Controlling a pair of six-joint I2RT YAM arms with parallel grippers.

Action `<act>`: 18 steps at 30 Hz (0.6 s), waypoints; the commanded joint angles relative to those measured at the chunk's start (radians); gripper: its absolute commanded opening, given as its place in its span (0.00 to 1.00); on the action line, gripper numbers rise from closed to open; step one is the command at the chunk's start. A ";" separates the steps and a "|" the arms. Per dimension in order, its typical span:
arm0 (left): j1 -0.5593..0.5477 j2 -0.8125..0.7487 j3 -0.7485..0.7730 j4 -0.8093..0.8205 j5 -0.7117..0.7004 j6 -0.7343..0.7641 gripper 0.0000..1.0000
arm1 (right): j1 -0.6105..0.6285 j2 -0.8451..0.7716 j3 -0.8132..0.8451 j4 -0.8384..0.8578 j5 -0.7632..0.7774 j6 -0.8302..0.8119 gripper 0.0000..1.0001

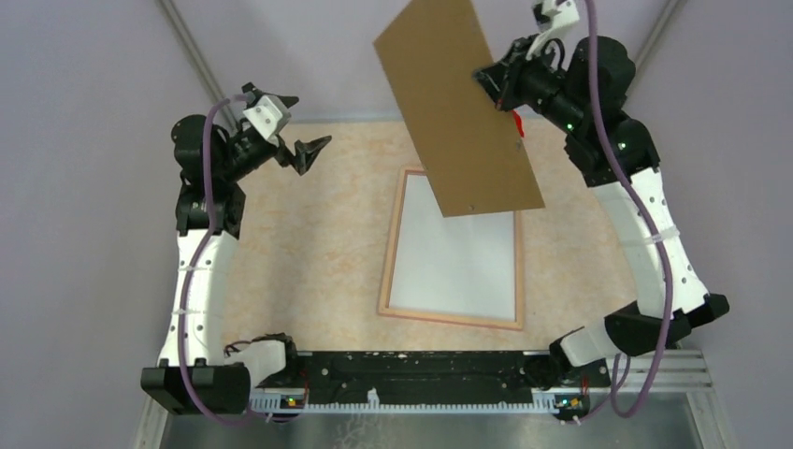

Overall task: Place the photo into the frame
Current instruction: Turn over the photo frame item on the photo frame.

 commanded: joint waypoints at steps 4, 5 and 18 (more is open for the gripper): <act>0.005 0.142 0.048 -0.297 -0.008 0.015 0.99 | -0.289 -0.108 -0.297 -0.002 -0.203 0.598 0.00; 0.003 0.165 0.042 -0.336 -0.010 0.023 0.99 | -0.327 -0.138 -0.388 0.039 -0.259 0.654 0.00; -0.099 0.414 -0.084 -0.419 -0.091 0.153 0.96 | -0.520 -0.371 -1.262 0.646 -0.459 0.984 0.00</act>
